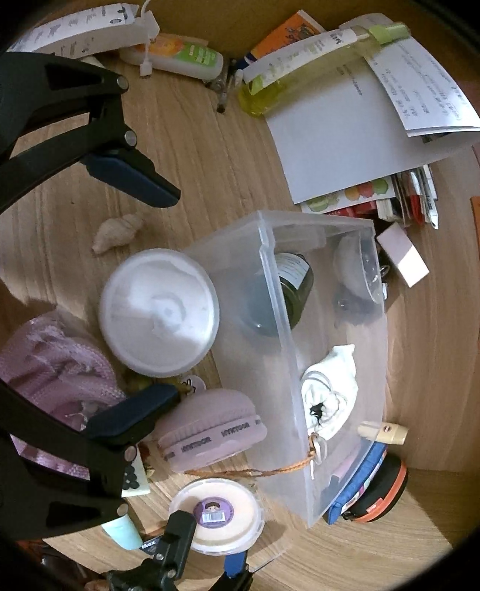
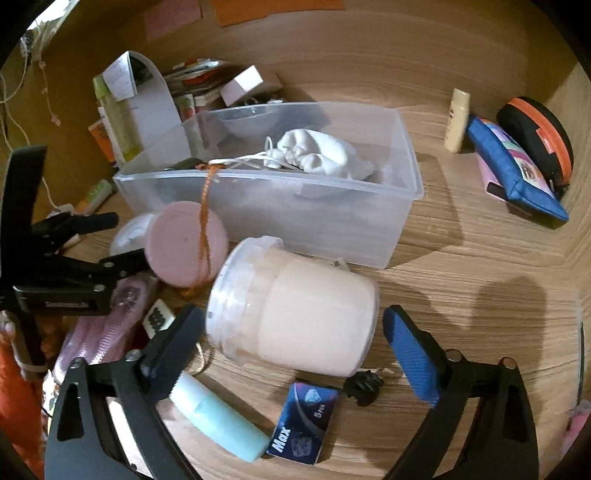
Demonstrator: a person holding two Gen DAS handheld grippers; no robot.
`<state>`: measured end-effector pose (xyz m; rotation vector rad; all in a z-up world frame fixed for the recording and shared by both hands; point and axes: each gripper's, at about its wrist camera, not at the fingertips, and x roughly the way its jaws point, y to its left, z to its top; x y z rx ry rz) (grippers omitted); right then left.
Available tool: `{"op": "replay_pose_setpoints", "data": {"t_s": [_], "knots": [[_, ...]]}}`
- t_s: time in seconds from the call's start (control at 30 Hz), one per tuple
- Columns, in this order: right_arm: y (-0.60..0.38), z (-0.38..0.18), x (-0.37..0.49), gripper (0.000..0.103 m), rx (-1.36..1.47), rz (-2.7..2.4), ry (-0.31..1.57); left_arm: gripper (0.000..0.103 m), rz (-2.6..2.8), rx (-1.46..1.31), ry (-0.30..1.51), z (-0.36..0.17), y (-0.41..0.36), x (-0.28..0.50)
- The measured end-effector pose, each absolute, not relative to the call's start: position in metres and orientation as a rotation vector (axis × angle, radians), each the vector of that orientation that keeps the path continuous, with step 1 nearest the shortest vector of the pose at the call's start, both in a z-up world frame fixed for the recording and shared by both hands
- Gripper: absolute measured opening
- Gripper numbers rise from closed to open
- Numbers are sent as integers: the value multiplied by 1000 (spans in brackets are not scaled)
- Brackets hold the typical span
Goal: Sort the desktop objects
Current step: 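Grasp the white lidded jar with the left tool while the right tool grasps the beige jar, then carry the white jar over the box with the left tool while the right tool carries the beige jar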
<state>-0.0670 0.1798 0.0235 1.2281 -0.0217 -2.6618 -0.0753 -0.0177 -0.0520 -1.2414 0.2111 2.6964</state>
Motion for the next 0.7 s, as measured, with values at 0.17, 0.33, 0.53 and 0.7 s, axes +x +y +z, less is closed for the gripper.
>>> {"op": "replay_pose_setpoints", "data": {"t_s": [0.17, 0.33, 0.53, 0.7], "knots": [[179, 23, -68, 74, 1218, -2659, -29, 66, 2698, -1269, 213, -57, -19, -78], [185, 28, -64, 70, 1168, -2677, -70, 65, 2717, -1246, 175, -53, -25, -76], [195, 36, -64, 67, 1133, -2699, -137, 65, 2740, -1201, 100, -45, -33, -73], [201, 47, -61, 66, 1100, -2729, -141, 65, 2766, -1149, 19, -37, -44, -69]]}}
